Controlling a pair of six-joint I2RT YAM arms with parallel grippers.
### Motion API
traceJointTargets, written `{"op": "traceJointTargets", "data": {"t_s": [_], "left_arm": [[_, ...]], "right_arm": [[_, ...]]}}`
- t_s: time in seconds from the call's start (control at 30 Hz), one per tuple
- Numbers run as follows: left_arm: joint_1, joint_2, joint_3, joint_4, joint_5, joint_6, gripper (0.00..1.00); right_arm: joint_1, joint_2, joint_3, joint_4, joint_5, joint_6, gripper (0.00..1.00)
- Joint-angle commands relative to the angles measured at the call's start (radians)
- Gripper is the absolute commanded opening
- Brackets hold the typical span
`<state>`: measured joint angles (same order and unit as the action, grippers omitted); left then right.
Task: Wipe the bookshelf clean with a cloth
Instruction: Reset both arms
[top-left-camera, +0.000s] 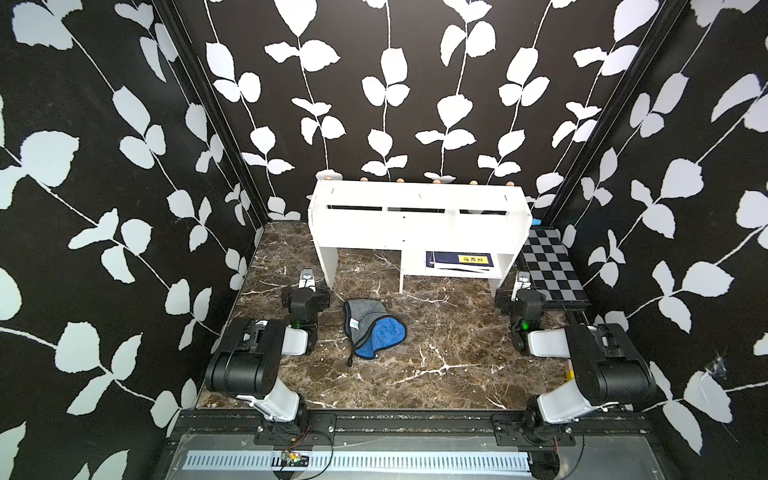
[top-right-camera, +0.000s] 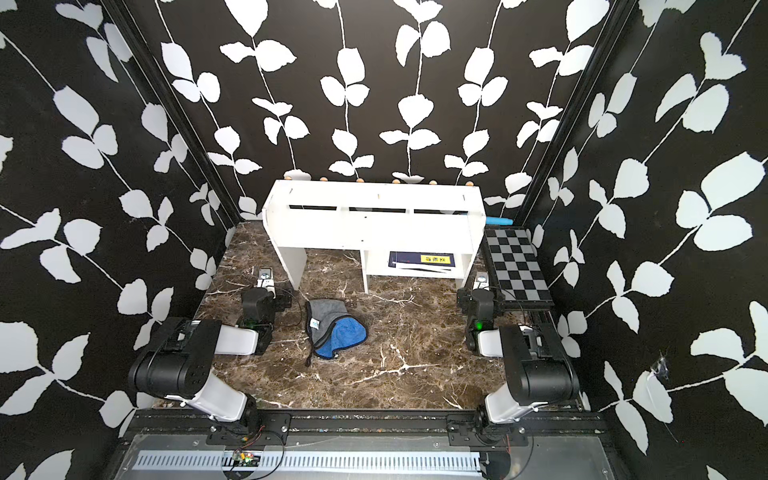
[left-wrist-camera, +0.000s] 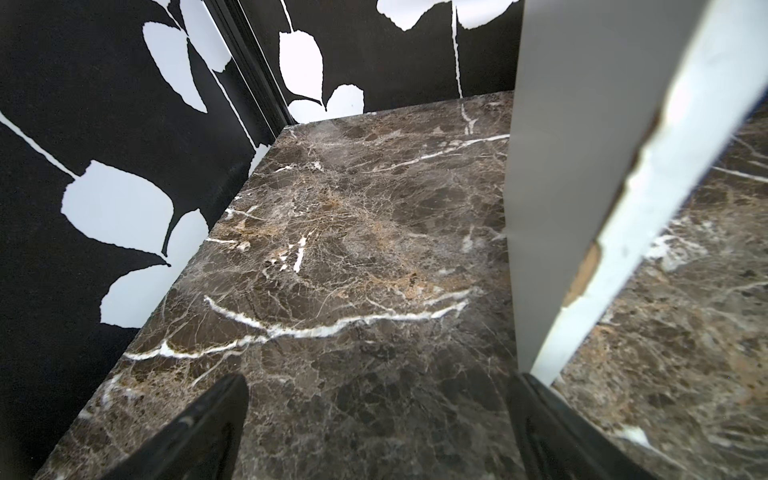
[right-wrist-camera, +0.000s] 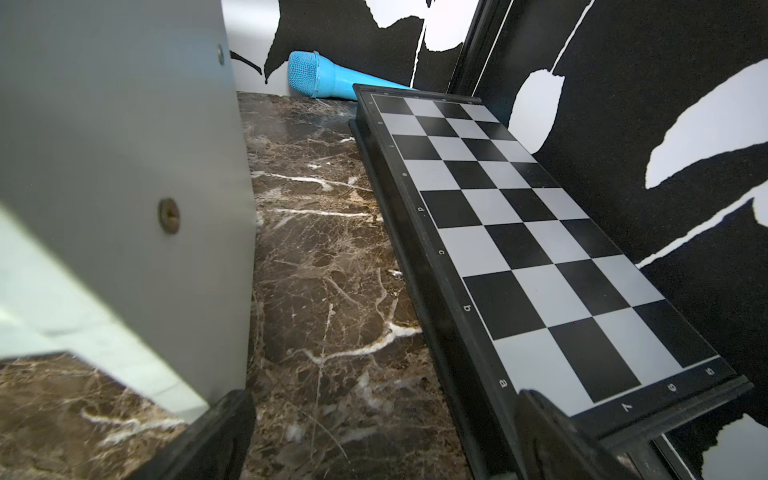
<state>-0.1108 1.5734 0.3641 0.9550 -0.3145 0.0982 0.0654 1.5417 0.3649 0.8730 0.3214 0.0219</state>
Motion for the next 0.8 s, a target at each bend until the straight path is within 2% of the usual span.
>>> {"op": "traceJointTargets", "data": {"t_s": [0.0, 0.77], "left_arm": [[-0.001, -0.005, 0.008, 0.024, 0.005, 0.005, 0.99], [0.0, -0.007, 0.01, 0.017, 0.008, 0.004, 0.99]], "right_arm": [[0.001, -0.013, 0.013, 0.031, 0.016, 0.004, 0.99], [-0.004, -0.011, 0.014, 0.031, 0.0, 0.005, 0.99]]}}
